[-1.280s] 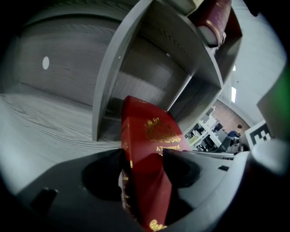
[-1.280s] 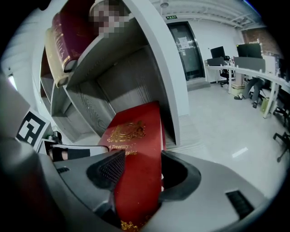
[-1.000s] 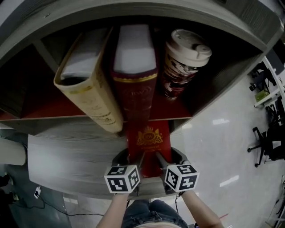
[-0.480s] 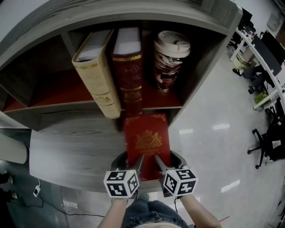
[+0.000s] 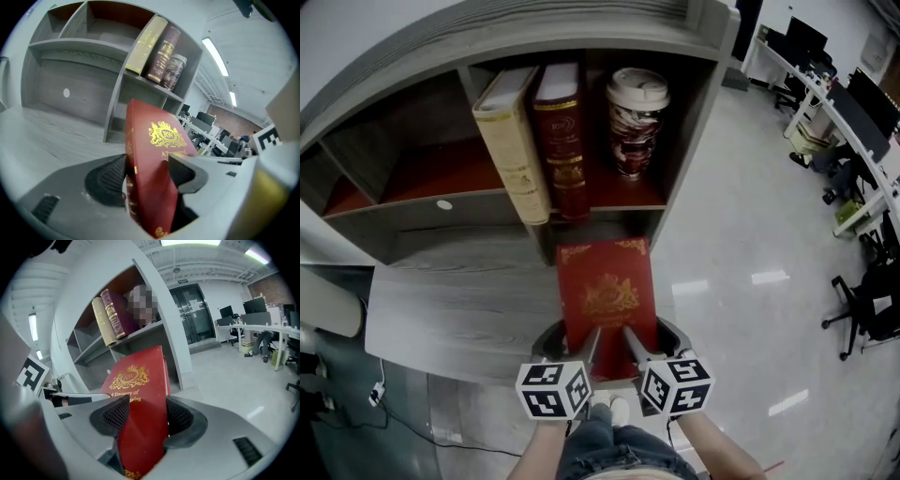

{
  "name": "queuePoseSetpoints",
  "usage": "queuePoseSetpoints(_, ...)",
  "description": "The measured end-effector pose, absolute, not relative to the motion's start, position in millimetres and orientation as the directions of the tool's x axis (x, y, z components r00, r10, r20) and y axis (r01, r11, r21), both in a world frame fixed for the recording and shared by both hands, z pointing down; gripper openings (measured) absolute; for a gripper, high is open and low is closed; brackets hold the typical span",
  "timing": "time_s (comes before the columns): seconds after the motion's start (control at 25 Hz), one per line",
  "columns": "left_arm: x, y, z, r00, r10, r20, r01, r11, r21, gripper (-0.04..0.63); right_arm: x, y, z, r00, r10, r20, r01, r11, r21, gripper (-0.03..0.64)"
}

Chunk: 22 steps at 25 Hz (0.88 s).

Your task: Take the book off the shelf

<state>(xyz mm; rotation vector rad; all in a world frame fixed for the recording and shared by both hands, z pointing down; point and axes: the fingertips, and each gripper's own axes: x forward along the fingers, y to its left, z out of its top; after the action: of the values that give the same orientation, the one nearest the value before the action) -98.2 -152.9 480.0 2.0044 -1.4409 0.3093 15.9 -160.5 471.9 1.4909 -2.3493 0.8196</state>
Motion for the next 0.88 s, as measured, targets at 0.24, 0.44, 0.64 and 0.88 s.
queuePoseSetpoints(0.24, -97.9, -129.9, 460.7, 0.337, -0.801, 0.496, -0.925, -0.183, 0.333, 0.267, 16.3, -140.6, 454.7, -0.478, -0.763, 0.435, -0.873, 0.361, -0.328, 0.245)
queuePoseSetpoints(0.44, -100.1, -112.2, 442.6, 0.305, -0.833, 0.461, -0.936, -0.172, 0.308, 0.267, 14.1, -126.3, 437.6, -0.508, -0.770, 0.386, -0.856, 0.401, -0.326, 0.245)
queuePoseSetpoints(0.64, -103.2, -93.9, 424.5, 0.269, -0.864, 0.425, -0.945, -0.151, 0.290, 0.267, 10.5, -112.1, 420.6, -0.544, -0.766, 0.342, -0.834, 0.449, -0.322, 0.245)
queuePoseSetpoints(0.88, -106.2, -73.5, 406.5, 0.224, -0.891, 0.395, -0.959, -0.127, 0.255, 0.267, 6.9, -95.8, 405.9, -0.587, -0.756, 0.289, -0.802, 0.497, -0.331, 0.245)
